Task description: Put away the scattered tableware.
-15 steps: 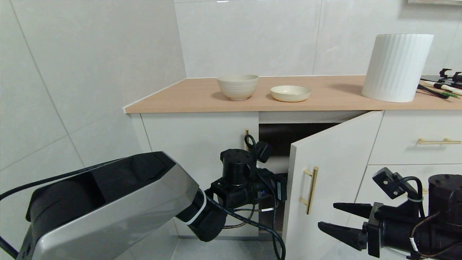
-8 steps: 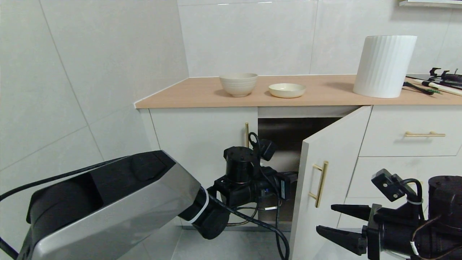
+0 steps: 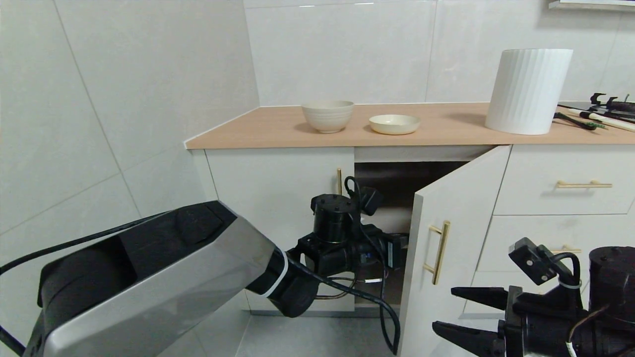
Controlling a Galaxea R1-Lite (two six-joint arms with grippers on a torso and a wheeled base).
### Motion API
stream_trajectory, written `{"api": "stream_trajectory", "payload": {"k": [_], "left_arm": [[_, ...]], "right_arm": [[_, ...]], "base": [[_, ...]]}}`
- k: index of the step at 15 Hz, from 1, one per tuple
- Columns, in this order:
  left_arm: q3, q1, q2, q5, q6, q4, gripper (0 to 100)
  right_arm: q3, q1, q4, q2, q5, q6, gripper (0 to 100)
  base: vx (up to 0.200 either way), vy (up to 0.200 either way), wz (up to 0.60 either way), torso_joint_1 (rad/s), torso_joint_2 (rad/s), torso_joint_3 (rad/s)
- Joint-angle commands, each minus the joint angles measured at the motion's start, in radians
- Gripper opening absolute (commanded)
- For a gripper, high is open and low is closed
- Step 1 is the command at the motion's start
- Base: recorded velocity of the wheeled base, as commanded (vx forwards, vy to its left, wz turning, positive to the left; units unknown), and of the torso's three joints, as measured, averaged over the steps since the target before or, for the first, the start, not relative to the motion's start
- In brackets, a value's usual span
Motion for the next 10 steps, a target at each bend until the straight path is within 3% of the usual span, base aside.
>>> {"api": "stream_trajectory", "payload": {"k": [1, 3, 4, 6, 8, 10], "left_arm": [[-0.046, -0.040, -0.024, -0.072, 0.000, 0.041, 0], [-0.037, -0.117, -0.074, -0.175, -0.001, 0.076, 0], [-0.004, -0.143, -0.103, -0.193, -0.001, 0.076, 0], [0.058, -0.141, -0.146, -0.201, -0.003, 0.071, 0], [0.174, -0.040, -0.206, -0.185, -0.009, 0.015, 0], [0.296, 0.048, -0.287, -0.133, -0.004, -0.033, 0]], "right_arm": [[0.016, 0.030, -0.001, -0.071, 0.009, 0.005, 100], [0.024, 0.053, 0.007, -0.177, 0.055, 0.008, 100], [0.025, 0.072, 0.016, -0.219, 0.072, 0.010, 100], [0.025, 0.092, 0.042, -0.239, 0.072, 0.010, 100], [0.016, 0.092, 0.053, -0.225, 0.070, 0.008, 100], [-0.036, 0.092, 0.065, -0.185, 0.032, 0.010, 100]], "base": [[0.000, 0.000, 0.00, 0.000, 0.00, 0.000], [0.000, 0.000, 0.00, 0.000, 0.00, 0.000], [0.000, 0.000, 0.00, 0.000, 0.00, 0.000], [0.000, 0.000, 0.00, 0.000, 0.00, 0.000], [0.000, 0.000, 0.00, 0.000, 0.00, 0.000], [0.000, 0.000, 0.00, 0.000, 0.00, 0.000]]}}
